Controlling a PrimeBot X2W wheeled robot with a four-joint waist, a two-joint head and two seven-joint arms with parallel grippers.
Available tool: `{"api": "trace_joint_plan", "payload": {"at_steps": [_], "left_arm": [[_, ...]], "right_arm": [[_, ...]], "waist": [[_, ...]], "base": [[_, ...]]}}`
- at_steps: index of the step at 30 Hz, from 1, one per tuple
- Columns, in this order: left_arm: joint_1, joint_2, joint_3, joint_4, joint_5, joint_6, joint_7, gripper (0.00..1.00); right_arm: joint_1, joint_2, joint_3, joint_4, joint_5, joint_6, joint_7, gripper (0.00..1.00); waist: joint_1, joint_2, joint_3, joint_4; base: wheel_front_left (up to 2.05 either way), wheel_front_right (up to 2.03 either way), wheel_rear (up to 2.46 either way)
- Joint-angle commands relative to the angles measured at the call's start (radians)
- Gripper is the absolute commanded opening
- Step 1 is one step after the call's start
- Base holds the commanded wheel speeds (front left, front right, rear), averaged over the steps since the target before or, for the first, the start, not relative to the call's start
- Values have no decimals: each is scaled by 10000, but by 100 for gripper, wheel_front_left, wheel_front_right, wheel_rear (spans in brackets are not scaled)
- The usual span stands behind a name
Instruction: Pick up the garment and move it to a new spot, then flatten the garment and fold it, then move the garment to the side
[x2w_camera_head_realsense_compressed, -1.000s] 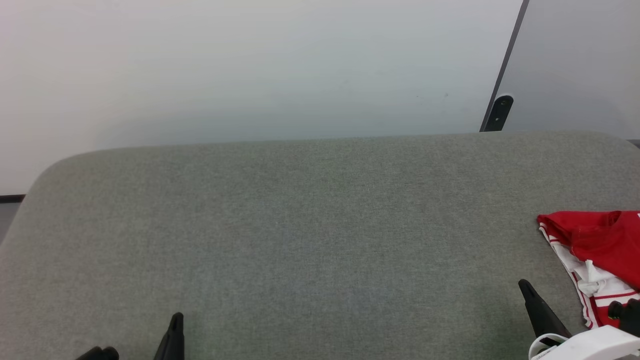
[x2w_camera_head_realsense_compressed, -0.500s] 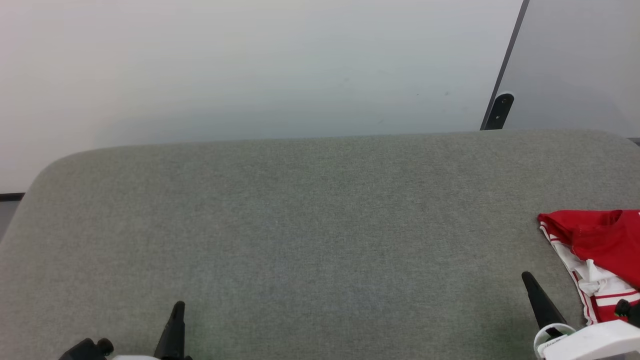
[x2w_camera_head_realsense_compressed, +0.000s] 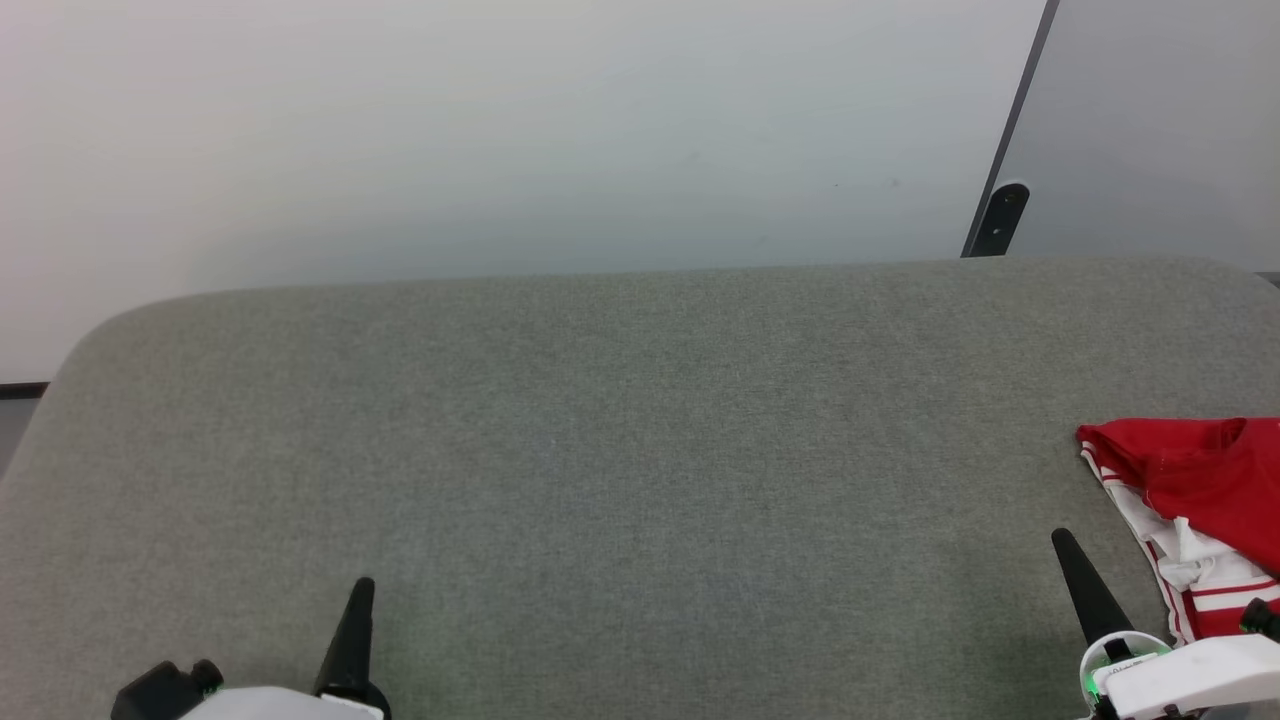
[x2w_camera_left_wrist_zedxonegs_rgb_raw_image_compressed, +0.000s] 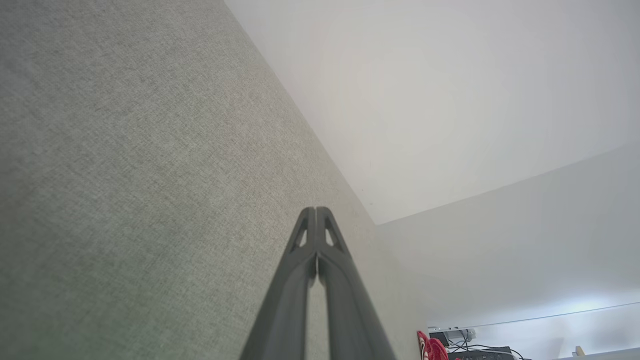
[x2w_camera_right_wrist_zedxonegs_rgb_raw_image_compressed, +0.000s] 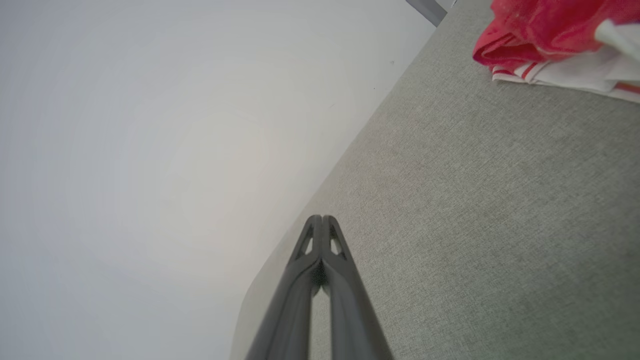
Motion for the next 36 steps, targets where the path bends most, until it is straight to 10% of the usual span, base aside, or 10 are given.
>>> {"api": "trace_joint_plan", "payload": {"at_steps": [1, 36], "left_arm": [[-237, 4, 88, -30, -254, -94, 61, 0], [-1105, -441, 658, 611, -2991, -680, 830, 0]], "right_arm": [[-255, 4, -67, -32, 260, -4, -38, 0], [-718, 297, -421, 555, 2953, -7, -81, 0]], "waist": [[0, 0, 5, 0], [0, 0, 124, 8]], "base": [[0, 0, 0], [0, 0, 0]]}}
